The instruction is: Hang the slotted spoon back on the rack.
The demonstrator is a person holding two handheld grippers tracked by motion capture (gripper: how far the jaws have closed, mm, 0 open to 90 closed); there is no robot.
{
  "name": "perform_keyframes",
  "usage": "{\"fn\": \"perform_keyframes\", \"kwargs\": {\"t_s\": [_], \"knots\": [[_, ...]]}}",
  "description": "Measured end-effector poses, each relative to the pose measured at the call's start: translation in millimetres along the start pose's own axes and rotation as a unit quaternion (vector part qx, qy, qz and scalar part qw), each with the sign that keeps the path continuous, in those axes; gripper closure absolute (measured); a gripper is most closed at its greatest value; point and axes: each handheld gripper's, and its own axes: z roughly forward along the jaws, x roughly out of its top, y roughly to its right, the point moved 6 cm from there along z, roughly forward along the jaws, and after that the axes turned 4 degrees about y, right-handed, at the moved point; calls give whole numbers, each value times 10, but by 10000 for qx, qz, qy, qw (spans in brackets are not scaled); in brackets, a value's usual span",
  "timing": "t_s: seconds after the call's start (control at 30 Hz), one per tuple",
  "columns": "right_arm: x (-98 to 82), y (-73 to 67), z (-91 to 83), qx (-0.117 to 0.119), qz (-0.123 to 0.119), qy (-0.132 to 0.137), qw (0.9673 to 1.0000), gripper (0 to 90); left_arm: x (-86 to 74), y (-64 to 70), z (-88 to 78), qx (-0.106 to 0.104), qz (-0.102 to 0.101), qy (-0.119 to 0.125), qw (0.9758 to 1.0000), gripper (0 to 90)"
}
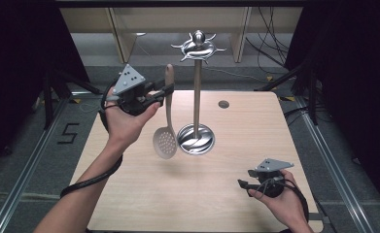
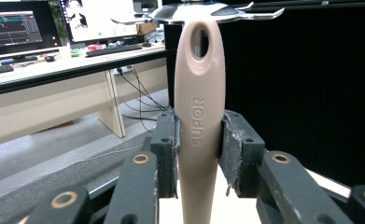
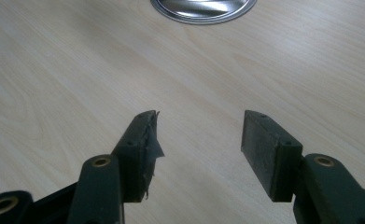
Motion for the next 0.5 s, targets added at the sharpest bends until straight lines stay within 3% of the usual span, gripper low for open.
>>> {"fn": "perform_keyframes", "kwargs": {"t_s": [0.5], "knots": [[3, 7, 3, -4, -23, 25, 10000, 463, 93, 34, 107, -27, 82, -54, 9999, 676]]}}
